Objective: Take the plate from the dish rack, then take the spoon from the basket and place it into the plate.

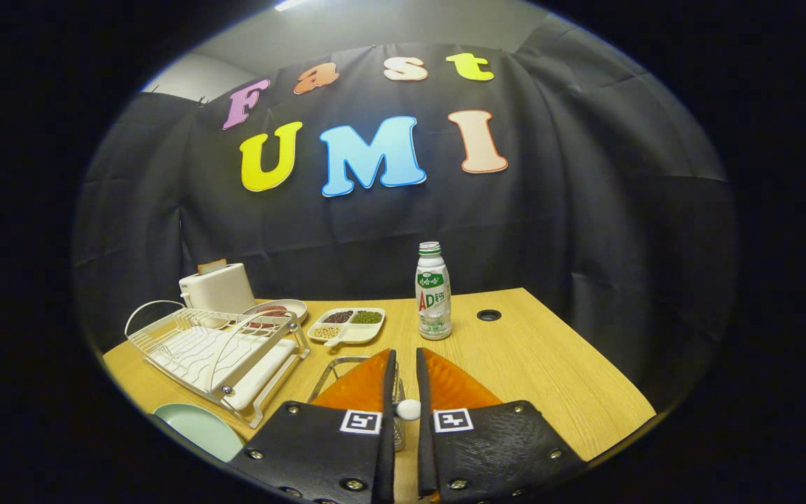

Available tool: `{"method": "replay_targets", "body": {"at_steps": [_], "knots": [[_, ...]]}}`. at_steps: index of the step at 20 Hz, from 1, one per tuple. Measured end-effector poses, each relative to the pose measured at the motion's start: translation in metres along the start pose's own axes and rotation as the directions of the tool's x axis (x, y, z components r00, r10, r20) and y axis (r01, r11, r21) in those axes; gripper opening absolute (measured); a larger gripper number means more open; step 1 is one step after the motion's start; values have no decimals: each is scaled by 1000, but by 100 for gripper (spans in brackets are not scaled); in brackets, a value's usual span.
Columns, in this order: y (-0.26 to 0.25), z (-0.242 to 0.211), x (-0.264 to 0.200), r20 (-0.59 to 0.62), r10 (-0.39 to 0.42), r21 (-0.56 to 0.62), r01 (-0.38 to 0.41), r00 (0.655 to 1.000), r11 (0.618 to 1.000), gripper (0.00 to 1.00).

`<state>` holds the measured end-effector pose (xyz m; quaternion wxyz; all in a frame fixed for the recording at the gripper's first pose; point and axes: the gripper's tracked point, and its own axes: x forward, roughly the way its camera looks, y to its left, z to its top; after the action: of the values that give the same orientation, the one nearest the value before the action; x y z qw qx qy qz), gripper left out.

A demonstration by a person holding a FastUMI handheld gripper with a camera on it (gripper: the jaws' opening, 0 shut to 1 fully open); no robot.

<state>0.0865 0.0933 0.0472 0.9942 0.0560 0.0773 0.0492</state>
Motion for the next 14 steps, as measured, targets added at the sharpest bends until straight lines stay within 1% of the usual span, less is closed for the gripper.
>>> {"method": "replay_targets", "body": {"at_steps": [1, 2, 3, 4, 11, 14], "knots": [[5, 0, -2, -18, 18, 25, -17, 1000, 1000, 13], [5, 4, -7, -30, 12, 39, -11, 999, 999, 13], [4, 11, -5, -14, 7, 35, -7, 1000, 999, 9], [3, 16, -6, -27, 6, 17, -6, 1000, 1000, 6], [12, 63, -27, -27, 18, -57, -19, 999, 998, 6], [17, 85, -42, -21, 35, -60, -36, 999, 998, 6]]}}
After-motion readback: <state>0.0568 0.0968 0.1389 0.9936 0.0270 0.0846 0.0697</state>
